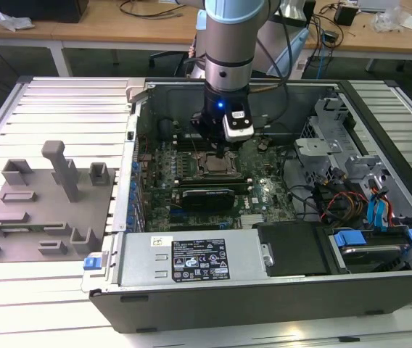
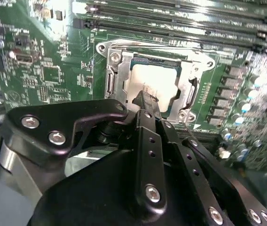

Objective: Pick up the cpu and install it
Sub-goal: 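Close the cpu cover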

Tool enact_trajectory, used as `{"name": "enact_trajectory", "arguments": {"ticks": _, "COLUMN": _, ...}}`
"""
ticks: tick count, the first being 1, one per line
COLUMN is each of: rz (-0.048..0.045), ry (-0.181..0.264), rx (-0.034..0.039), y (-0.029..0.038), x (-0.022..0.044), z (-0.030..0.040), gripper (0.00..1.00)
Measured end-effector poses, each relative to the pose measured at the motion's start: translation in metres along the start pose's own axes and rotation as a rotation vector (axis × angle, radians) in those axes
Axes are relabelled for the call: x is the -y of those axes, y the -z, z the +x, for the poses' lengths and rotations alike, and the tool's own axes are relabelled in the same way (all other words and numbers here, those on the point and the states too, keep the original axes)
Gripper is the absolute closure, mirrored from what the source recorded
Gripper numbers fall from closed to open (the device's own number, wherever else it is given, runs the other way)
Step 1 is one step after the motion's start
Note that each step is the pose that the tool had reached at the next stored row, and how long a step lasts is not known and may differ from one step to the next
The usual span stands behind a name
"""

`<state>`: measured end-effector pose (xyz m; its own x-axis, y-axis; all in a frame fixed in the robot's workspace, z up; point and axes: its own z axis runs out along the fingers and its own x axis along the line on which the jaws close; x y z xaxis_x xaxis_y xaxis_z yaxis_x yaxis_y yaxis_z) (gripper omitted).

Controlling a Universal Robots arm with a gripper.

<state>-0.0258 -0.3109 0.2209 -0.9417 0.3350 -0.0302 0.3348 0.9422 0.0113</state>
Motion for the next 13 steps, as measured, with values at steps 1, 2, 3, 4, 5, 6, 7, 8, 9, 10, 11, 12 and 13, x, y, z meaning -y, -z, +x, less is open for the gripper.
{"name": "enact_trajectory", "arguments": {"ticks": 1, "rz": 0.0008, "ry": 0.017, "rx": 0.0000, "y": -0.0001, "x": 0.0000, "z": 0.0000, "gripper": 0.89}}
{"name": "enact_trajectory", "arguments": {"ticks": 2, "rz": 0.0021, "ry": 0.041, "rx": -0.0001, "y": -0.0003, "x": 0.0000, "z": 0.0000, "gripper": 0.89}}
{"name": "enact_trajectory", "arguments": {"ticks": 3, "rz": 0.0029, "ry": 0.059, "rx": -0.0001, "y": -0.0004, "x": 0.0000, "z": 0.0000, "gripper": 0.89}}
{"name": "enact_trajectory", "arguments": {"ticks": 4, "rz": 0.0047, "ry": 0.089, "rx": -0.0003, "y": -0.0007, "x": 0.0000, "z": 0.0000, "gripper": 0.89}}
{"name": "enact_trajectory", "arguments": {"ticks": 5, "rz": 0.0073, "ry": 0.117, "rx": -0.0007, "y": -0.0009, "x": 0.0000, "z": 0.0000, "gripper": 0.89}}
{"name": "enact_trajectory", "arguments": {"ticks": 6, "rz": 0.0094, "ry": 0.136, "rx": -0.0009, "y": -0.0010, "x": 0.0000, "z": 0.0000, "gripper": 0.89}}
{"name": "enact_trajectory", "arguments": {"ticks": 7, "rz": 0.0132, "ry": 0.159, "rx": -0.0013, "y": -0.0011, "x": 0.0000, "z": 0.0001, "gripper": 0.89}}
{"name": "enact_trajectory", "arguments": {"ticks": 8, "rz": 0.0178, "ry": 0.182, "rx": -0.0015, "y": -0.0013, "x": 0.0000, "z": 0.0001, "gripper": 0.89}}
{"name": "enact_trajectory", "arguments": {"ticks": 9, "rz": 0.0219, "ry": 0.200, "rx": -0.0017, "y": -0.0014, "x": 0.0000, "z": 0.0001, "gripper": 0.89}}
{"name": "enact_trajectory", "arguments": {"ticks": 10, "rz": 0.0272, "ry": 0.222, "rx": -0.0013, "y": -0.0016, "x": 0.0000, "z": 0.0001, "gripper": 0.89}}
{"name": "enact_trajectory", "arguments": {"ticks": 11, "rz": 0.0272, "ry": 0.230, "rx": -0.0011, "y": -0.0021, "x": 0.0002, "z": 0.0005, "gripper": 0.89}}
{"name": "enact_trajectory", "arguments": {"ticks": 12, "rz": 0.0270, "ry": 0.239, "rx": -0.0011, "y": -0.0025, "x": 0.0007, "z": 0.0011, "gripper": 0.89}}
{"name": "enact_trajectory", "arguments": {"ticks": 13, "rz": 0.0267, "ry": 0.246, "rx": -0.0010, "y": -0.0030, "x": 0.0021, "z": 0.0021, "gripper": 0.89}}
